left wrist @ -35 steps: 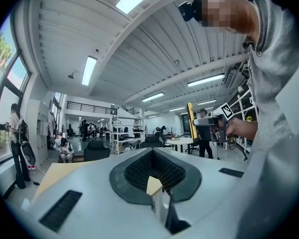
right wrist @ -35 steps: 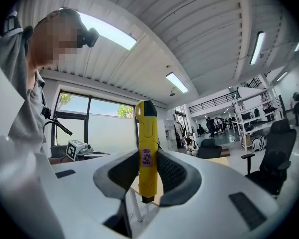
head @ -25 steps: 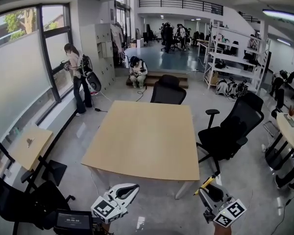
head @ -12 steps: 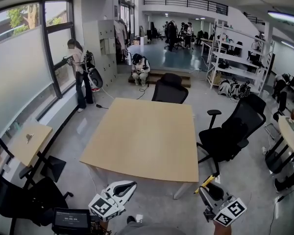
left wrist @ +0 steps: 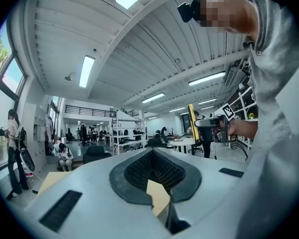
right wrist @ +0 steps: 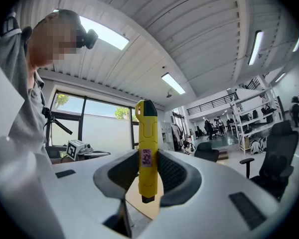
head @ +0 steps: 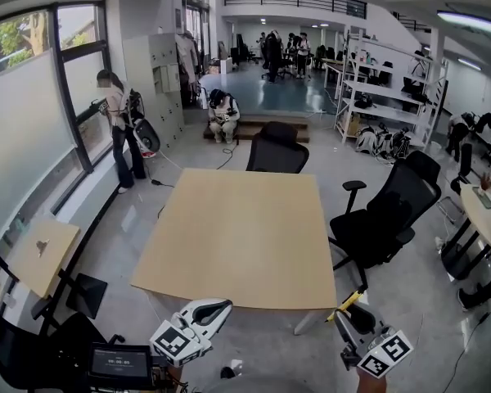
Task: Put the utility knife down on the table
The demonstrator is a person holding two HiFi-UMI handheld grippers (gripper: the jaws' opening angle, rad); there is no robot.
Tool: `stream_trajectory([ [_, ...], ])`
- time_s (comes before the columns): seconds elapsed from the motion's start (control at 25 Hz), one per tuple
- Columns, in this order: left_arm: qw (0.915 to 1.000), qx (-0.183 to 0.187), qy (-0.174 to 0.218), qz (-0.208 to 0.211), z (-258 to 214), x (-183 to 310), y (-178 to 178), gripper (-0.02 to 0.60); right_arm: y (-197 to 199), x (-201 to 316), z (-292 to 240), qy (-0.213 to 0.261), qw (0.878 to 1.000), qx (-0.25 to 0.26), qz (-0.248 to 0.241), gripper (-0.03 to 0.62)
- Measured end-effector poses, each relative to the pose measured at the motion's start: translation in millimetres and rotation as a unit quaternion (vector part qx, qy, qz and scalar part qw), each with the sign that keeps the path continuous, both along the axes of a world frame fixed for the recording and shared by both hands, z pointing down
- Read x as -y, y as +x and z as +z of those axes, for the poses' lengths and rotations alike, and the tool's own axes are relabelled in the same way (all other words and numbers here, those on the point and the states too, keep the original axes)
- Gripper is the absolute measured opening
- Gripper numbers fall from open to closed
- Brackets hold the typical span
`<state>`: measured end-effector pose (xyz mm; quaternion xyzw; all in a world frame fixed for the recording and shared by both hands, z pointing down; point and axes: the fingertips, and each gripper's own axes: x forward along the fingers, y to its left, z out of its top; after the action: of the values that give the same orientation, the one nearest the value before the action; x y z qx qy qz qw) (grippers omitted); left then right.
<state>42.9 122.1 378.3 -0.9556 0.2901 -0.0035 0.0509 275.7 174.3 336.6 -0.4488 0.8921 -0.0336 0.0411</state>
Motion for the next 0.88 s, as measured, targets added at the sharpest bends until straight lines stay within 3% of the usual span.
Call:
stream_trajectory([
  [0.64,0.9998,-0.003,-0.002,0.022,7.3,81.7,-69.0,0.005,-67.9,67.6,6.1,-0.001,1.000,-0.005,0.028,0.117],
  [0.88,0.9994,-0.008,-0.010,0.032,18.6,92.7,-78.7,0.005,-79.5,75.1,14.0,-0.012,0.999,-0.014,0.035,0.117],
])
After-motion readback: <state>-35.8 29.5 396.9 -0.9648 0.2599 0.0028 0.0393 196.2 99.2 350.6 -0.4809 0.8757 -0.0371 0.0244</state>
